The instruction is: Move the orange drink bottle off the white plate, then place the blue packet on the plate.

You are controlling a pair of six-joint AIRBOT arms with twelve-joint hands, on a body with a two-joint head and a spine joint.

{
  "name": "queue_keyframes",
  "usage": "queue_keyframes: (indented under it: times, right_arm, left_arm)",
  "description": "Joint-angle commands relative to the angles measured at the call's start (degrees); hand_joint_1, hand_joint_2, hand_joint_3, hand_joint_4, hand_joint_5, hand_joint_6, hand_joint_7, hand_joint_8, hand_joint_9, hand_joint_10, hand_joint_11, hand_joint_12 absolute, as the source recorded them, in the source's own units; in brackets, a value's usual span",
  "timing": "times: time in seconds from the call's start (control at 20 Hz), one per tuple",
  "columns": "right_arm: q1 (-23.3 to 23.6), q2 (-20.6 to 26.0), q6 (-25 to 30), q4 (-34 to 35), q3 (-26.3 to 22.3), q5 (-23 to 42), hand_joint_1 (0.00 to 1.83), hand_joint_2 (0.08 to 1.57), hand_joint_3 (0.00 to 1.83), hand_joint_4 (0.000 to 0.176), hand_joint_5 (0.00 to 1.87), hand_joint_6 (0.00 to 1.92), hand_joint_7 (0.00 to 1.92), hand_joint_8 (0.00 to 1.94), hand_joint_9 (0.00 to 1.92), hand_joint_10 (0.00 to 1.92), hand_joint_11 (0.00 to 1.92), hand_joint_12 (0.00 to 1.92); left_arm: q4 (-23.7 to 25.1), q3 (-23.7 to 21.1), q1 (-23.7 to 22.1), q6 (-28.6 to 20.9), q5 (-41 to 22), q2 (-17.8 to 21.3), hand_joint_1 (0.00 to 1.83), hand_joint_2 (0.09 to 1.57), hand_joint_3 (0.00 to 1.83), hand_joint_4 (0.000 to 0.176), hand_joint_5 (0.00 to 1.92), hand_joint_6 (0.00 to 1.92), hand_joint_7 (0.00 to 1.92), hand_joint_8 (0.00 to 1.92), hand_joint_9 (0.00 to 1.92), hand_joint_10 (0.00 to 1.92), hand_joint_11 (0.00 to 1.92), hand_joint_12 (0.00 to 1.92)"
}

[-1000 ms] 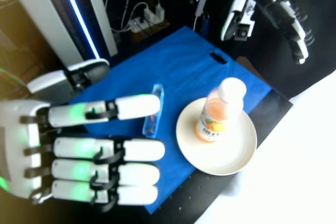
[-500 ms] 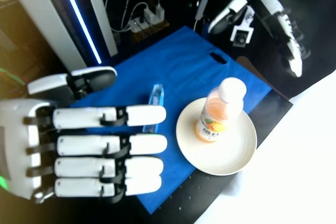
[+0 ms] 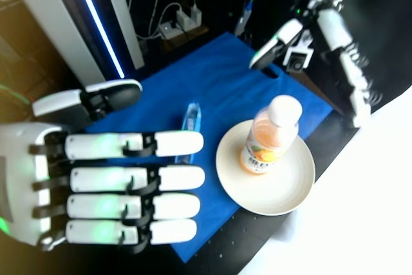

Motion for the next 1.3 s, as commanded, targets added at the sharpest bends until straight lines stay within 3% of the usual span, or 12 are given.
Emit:
queue_keyframes:
  times: [0.0,0.25,0.3,0.35,0.45,0.55,0.65,0.75,0.9,1.0,1.15,1.25]
  right_arm:
    - [0.8,0.0,0.7,2.4,0.3,6.6,0.64,0.87,0.00,0.044,0.23,0.00,0.30,0.00,0.20,0.00,0.21,0.03]
    - [0.8,-0.1,0.7,2.1,0.4,6.6,0.66,0.86,0.00,0.026,0.22,0.00,0.29,0.00,0.19,0.00,0.20,0.02]
    - [0.8,-0.1,0.7,2.1,0.4,6.6,0.66,0.85,0.00,0.027,0.22,0.00,0.30,0.00,0.19,0.00,0.18,0.02]
    - [0.8,-0.1,0.7,2.1,0.4,6.6,0.66,0.84,0.00,0.031,0.22,0.00,0.30,0.00,0.19,0.00,0.19,0.02]
    - [0.8,-0.1,0.7,2.1,0.5,6.6,0.67,0.84,0.00,0.021,0.22,0.00,0.29,0.00,0.19,0.00,0.16,0.01]
    - [0.8,-0.1,0.7,2.1,0.5,6.6,0.68,0.84,0.00,0.018,0.22,0.00,0.28,0.00,0.20,0.01,0.19,0.02]
    - [0.8,-0.2,0.7,2.1,0.5,6.6,0.71,0.87,0.01,0.024,0.22,0.00,0.28,0.00,0.20,0.00,0.23,0.03]
    - [0.8,-0.3,0.8,2.0,0.5,6.6,0.72,0.88,0.01,0.027,0.25,0.01,0.31,0.01,0.20,0.00,0.18,0.01]
    - [0.8,-0.3,0.8,1.7,0.4,6.6,0.73,0.88,0.00,0.035,0.27,0.01,0.31,0.00,0.22,0.01,0.19,0.01]
    - [0.8,-0.4,0.8,1.7,0.4,6.6,0.73,0.86,0.00,0.049,0.27,0.01,0.32,0.00,0.21,0.00,0.18,0.01]
    - [0.8,-0.4,0.8,1.7,0.3,6.6,0.71,0.87,0.00,0.064,0.28,0.01,0.31,0.00,0.25,0.01,0.26,0.04]
    - [0.8,-0.5,0.8,1.7,0.3,6.6,0.71,0.86,0.00,0.075,0.29,0.01,0.33,0.01,0.27,0.01,0.28,0.04]
  left_arm:
    - [-1.6,0.9,-1.0,-0.6,-4.6,-0.9,0.59,0.65,0.00,0.108,0.00,0.00,0.17,0.02,0.16,0.02,0.03,0.21]
    - [0.7,4.4,-1.4,-4.1,-2.4,-4.5,0.60,0.64,0.00,0.123,0.00,0.00,0.20,0.00,0.15,0.00,0.01,0.08]
    - [1.1,4.7,-1.4,-4.2,-2.0,-5.1,0.60,0.65,0.00,0.114,0.00,0.00,0.19,0.00,0.15,0.00,0.01,0.08]
    - [1.5,4.9,-1.4,-4.2,-1.6,-5.5,0.62,0.66,0.01,0.122,0.00,0.00,0.19,0.00,0.14,0.00,0.01,0.08]
    - [2.3,5.8,-1.4,-4.6,-1.1,-7.0,0.61,0.66,0.01,0.153,0.00,0.00,0.18,0.00,0.11,0.00,0.00,0.08]
    - [4.1,7.2,-1.5,-6.9,-0.9,-8.4,0.62,0.67,0.00,0.133,0.00,0.00,0.18,0.00,0.10,0.00,0.00,0.03]
    - [5.1,8.2,-1.6,-8.3,-0.7,-9.3,0.60,0.65,0.00,0.134,0.00,0.00,0.19,0.00,0.12,0.01,0.03,0.01]
    - [5.4,8.6,-1.6,-8.6,-0.3,-9.7,0.60,0.66,0.00,0.122,0.00,0.00,0.22,0.01,0.15,0.02,0.05,0.02]
    - [5.5,8.8,-1.6,-8.6,-0.1,-10.1,0.62,0.65,0.00,0.137,0.00,0.00,0.24,0.01,0.16,0.01,0.12,0.05]
    - [5.5,9.1,-1.6,-8.6,0.2,-10.6,0.62,0.67,0.01,0.101,0.00,0.00,0.26,0.01,0.18,0.02,0.06,0.03]
    - [5.5,9.4,-1.5,-8.7,0.2,-10.8,0.64,0.68,0.01,0.137,0.01,0.00,0.29,0.01,0.18,0.01,0.07,0.03]
    - [5.5,9.6,-1.5,-8.9,0.2,-11.0,0.66,0.68,0.00,0.140,0.02,0.00,0.29,0.01,0.15,0.00,0.02,0.01]
